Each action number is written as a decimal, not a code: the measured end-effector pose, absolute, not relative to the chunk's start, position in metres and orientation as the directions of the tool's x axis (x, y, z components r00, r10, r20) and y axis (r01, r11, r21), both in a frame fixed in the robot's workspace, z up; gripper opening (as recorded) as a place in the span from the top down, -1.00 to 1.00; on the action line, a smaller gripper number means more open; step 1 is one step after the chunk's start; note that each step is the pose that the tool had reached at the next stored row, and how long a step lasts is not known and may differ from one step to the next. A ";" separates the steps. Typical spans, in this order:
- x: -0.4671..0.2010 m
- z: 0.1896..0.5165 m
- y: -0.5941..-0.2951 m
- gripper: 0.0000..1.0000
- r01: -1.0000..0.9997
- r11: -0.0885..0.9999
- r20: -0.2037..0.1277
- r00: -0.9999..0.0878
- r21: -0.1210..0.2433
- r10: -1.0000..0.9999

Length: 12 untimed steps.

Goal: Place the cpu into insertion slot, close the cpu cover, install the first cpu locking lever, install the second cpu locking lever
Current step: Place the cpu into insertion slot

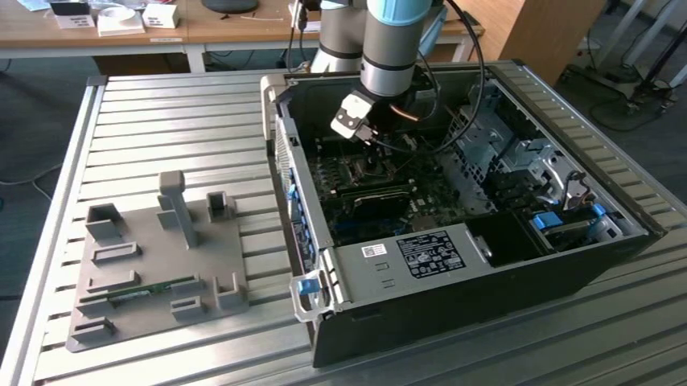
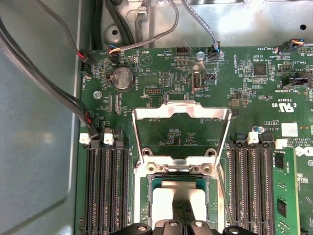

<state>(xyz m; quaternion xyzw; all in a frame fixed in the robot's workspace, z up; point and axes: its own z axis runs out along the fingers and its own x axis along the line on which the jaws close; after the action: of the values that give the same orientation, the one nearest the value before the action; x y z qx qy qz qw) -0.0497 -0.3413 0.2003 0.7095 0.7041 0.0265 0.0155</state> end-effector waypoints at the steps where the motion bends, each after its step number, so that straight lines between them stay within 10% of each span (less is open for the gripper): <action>1: -0.050 0.202 -0.341 0.79 0.998 -0.008 0.015 0.007 0.059 1.000; 12: -0.050 0.218 -0.342 0.79 0.998 -0.008 0.014 0.007 0.058 1.000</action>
<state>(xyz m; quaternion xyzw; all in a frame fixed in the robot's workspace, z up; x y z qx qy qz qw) -0.0499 -0.3416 0.2179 0.7095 0.7041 0.0255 0.0157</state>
